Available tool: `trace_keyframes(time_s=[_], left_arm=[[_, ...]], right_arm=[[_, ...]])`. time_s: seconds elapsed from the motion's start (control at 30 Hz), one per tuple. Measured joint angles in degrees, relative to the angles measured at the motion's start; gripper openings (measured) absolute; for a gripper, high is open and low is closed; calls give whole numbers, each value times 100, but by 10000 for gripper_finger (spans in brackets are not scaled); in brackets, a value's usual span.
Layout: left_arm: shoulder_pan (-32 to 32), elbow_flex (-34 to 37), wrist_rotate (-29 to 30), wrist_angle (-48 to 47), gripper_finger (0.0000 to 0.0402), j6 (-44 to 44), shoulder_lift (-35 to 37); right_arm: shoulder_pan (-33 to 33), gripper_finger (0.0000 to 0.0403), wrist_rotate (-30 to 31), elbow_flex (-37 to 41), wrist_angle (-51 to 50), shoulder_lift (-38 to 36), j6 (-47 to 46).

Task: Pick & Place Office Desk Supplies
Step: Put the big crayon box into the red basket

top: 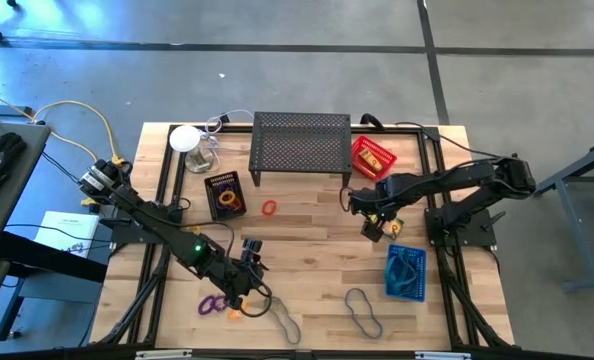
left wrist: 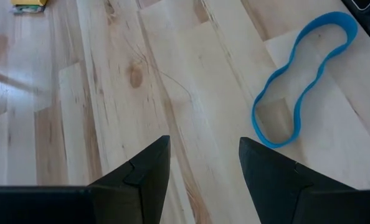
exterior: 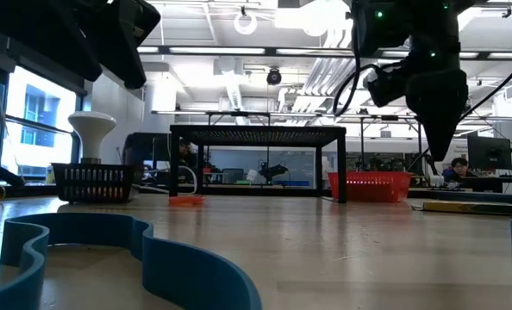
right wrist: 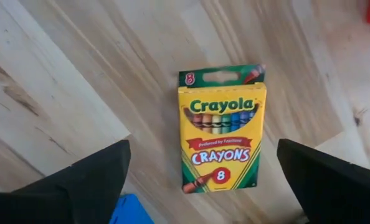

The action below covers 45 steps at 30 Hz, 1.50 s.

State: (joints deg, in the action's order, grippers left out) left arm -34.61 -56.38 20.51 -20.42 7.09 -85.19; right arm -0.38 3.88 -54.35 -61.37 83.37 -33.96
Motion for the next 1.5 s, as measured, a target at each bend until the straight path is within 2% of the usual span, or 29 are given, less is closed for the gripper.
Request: trace_keyframes(time_s=[0.17,0.27,0.43,0.5,0.7,1.07,1.5], left_arm=[[0,0,0,-18,183,15,0],[0,0,0,-18,183,18,0],[0,0,0,-18,183,20,0],[0,0,1,-14,183,20,0],[0,0,2,0,183,20,0],[0,0,15,98,183,-105,0],[20,0,11,128,183,-153,0]], right_arm=[[106,372,51,0,262,0,-510],[198,366,74,0,333,0,-374],[313,356,901,2,136,129,-394],[295,351,965,4,-42,178,-350],[147,332,440,408,190,234,-140],[-124,329,435,1036,774,236,245],[-349,325,-128,1482,1627,205,553]])
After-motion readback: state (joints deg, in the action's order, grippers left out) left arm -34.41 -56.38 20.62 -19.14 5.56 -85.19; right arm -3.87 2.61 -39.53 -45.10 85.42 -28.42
